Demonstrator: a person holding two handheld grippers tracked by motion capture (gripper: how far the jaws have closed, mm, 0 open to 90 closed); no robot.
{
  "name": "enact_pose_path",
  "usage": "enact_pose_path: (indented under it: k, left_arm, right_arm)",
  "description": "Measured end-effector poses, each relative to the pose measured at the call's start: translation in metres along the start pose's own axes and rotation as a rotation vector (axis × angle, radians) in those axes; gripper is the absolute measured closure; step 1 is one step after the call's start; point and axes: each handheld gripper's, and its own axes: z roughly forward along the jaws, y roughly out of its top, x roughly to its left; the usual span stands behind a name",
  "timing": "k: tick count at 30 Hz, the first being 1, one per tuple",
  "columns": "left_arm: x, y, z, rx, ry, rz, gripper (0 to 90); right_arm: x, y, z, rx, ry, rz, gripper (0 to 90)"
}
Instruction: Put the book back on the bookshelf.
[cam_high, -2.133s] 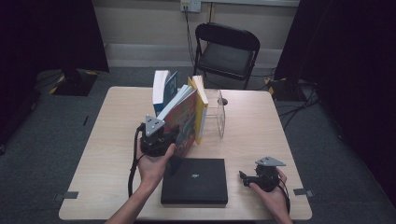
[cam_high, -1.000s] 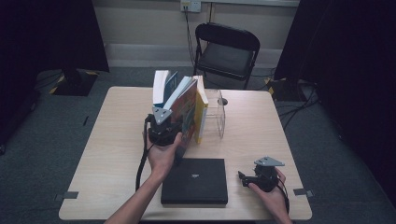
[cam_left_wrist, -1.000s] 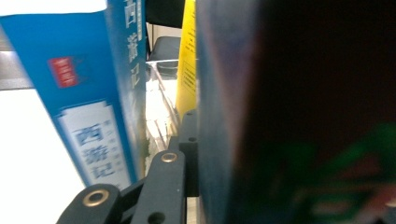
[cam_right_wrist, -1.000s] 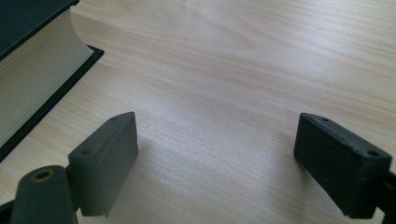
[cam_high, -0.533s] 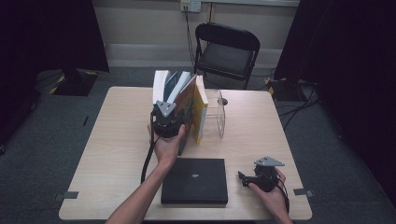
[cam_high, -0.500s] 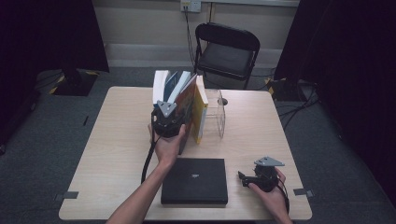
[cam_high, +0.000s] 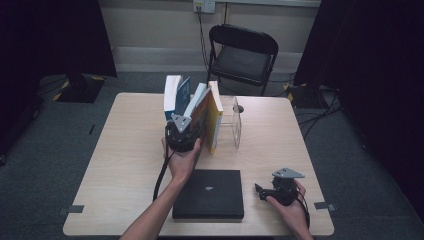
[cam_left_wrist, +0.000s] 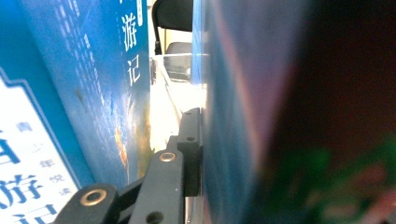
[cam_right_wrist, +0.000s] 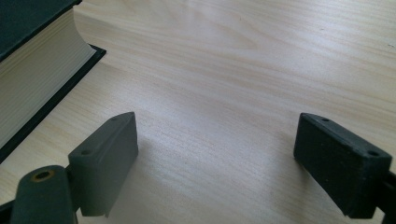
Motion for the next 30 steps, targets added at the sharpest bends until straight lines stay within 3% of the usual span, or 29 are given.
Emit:
enact_pose_path:
  k: [7, 10, 14, 22, 30]
  left_arm:
    - [0.002, 0.006, -0.017, -0.04, -0.055, 0.026, 68.8]
    - [0.001, 0.01, -0.023, -0.042, -0.067, 0.048, 68.5]
    - [0.004, 0.013, -0.028, -0.04, -0.098, 0.048, 66.1]
    - [0.008, 0.029, -0.039, 0.04, -0.149, 0.044, 64.5]
    - [0.013, 0.052, -0.045, 0.183, -0.185, 0.052, 63.2]
  right_arm:
    - [0.0, 0.0, 0.0, 0.0, 0.0, 0.0, 13.5]
    - [0.0, 0.0, 0.0, 0.0, 0.0, -0.001, 13.6]
    - [0.001, 0.0, 0.0, 0.001, -0.001, -0.001, 13.6]
    - [0.001, 0.0, 0.0, 0.001, 0.0, 0.0, 13.6]
    - [0.002, 0.0, 0.0, 0.001, 0.002, 0.001, 13.6]
